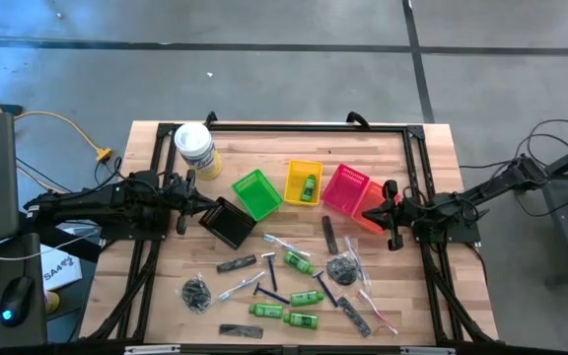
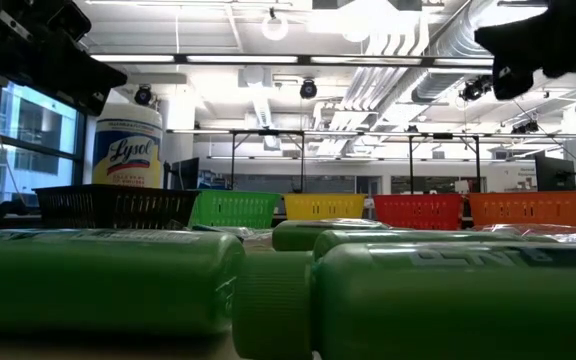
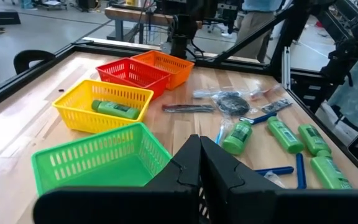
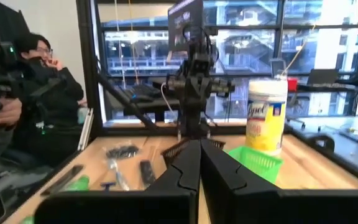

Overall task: Pick & Place Travel size toiletries
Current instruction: Put the blue toothbrush into the green bin

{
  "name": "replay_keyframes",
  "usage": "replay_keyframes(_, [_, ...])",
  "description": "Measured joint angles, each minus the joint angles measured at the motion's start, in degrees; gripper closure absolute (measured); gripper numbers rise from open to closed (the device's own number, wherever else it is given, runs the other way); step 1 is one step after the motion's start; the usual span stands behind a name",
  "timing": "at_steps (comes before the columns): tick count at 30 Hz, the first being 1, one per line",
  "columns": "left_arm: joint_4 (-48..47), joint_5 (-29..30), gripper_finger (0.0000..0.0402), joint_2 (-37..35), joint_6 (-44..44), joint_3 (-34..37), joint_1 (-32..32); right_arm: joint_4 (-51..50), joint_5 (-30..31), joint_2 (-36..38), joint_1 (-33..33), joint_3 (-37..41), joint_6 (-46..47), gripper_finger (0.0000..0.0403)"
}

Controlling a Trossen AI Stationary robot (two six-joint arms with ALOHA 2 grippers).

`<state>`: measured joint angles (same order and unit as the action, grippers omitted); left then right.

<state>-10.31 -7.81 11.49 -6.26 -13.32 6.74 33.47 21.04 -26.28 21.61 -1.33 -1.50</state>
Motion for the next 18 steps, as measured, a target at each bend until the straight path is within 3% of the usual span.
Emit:
replay_keyframes(13, [0.01, 0.25, 0.0402, 0.00, 0.44, 0.01, -0.01, 0.43, -0.21, -2.54, 0.15, 0.84, 3.41, 0.0399])
replay_keyframes(16, [3.04, 5.43, 0.0402, 1.03, -0.01, 0.02, -0.16, 0.97, -0.21, -2.54, 0.15, 0.86, 3.39, 0.0399])
replay_keyframes(18, [4.23, 5.41, 0.0402, 4.74, 0.30, -0.32, -1.18, 1.20, -0.20, -2.54, 0.15, 0.86, 3.39, 0.0399])
